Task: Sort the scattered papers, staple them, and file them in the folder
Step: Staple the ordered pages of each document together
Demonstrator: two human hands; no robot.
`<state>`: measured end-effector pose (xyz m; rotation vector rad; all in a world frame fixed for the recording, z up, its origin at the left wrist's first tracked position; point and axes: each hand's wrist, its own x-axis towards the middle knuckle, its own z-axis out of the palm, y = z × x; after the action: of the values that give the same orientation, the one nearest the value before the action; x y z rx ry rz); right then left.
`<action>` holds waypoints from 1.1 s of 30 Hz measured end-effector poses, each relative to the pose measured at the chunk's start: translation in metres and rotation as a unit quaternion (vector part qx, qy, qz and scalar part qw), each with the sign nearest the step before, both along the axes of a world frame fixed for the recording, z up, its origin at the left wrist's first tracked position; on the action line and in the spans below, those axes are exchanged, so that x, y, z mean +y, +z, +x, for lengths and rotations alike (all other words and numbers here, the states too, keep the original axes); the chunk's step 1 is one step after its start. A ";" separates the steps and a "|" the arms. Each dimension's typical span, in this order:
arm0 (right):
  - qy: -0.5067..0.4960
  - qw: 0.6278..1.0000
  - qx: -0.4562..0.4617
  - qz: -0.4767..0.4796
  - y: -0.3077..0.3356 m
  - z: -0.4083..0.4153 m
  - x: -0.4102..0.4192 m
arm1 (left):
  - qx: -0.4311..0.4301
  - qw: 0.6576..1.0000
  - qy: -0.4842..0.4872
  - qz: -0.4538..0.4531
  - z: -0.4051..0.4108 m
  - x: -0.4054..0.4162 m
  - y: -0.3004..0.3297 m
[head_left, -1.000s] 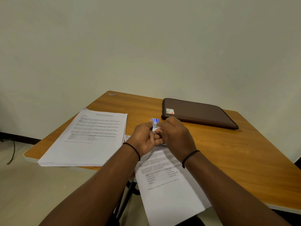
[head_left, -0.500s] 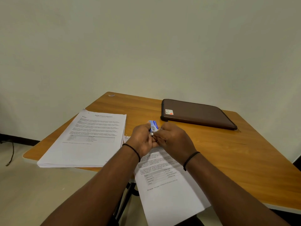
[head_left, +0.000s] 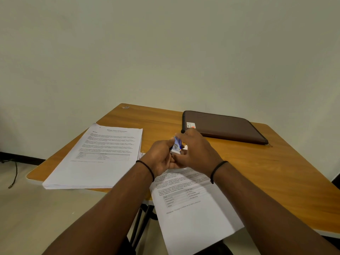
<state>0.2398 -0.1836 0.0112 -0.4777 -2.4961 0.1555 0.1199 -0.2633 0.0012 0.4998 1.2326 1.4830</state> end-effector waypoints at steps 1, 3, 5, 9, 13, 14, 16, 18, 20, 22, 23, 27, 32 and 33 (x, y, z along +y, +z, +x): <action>-0.005 1.000 -0.006 -0.011 0.002 -0.001 0.001 | 0.008 1.000 -0.007 -0.001 -0.001 0.000 0.000; -0.014 0.999 -0.031 -0.031 0.005 -0.002 0.004 | 0.028 0.999 -0.024 -0.005 -0.002 -0.001 -0.002; -0.013 0.999 -0.040 -0.030 0.005 -0.002 0.007 | 0.038 0.998 -0.045 -0.008 -0.002 -0.001 -0.001; -0.021 0.999 -0.025 -0.034 0.003 0.000 0.010 | 0.028 0.997 -0.078 -0.001 -0.004 -0.002 0.000; -0.023 0.999 -0.021 -0.040 0.002 -0.005 0.009 | 0.043 0.995 -0.090 0.009 -0.010 -0.004 -0.003; -0.026 0.999 -0.023 -0.041 0.003 -0.006 0.010 | 0.055 0.994 -0.093 0.014 -0.012 -0.004 -0.003; -0.039 0.998 -0.031 -0.041 0.003 -0.006 0.013 | 0.094 0.991 -0.090 0.024 -0.015 -0.004 -0.005; -0.048 0.997 -0.032 -0.041 0.002 -0.008 0.015 | 0.133 0.989 -0.068 0.021 -0.019 -0.002 -0.007; -0.047 0.998 -0.023 -0.045 0.000 -0.011 0.016 | 0.153 0.987 -0.048 0.016 -0.024 -0.001 -0.008; -0.044 0.998 -0.008 -0.051 -0.004 -0.015 0.016 | 0.154 0.987 -0.041 0.016 -0.029 -0.002 -0.007; -0.044 0.997 0.003 -0.057 -0.005 -0.016 0.015 | 0.150 0.988 -0.040 0.017 -0.031 -0.002 -0.006; -0.034 0.995 0.051 -0.078 -0.007 -0.026 0.018 | 0.142 0.989 -0.025 0.020 -0.046 -0.003 0.000; -0.039 0.991 0.052 -0.120 -0.009 -0.051 0.033 | 0.242 0.970 0.026 -0.009 -0.071 0.009 0.004; -0.044 0.990 0.046 -0.127 -0.008 -0.058 0.038 | 0.310 0.948 0.075 -0.021 -0.082 0.016 0.001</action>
<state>0.1820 -0.1457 0.0029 -0.6679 -2.3701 0.4548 0.0378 -0.2472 0.0026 0.9045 1.8201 1.4681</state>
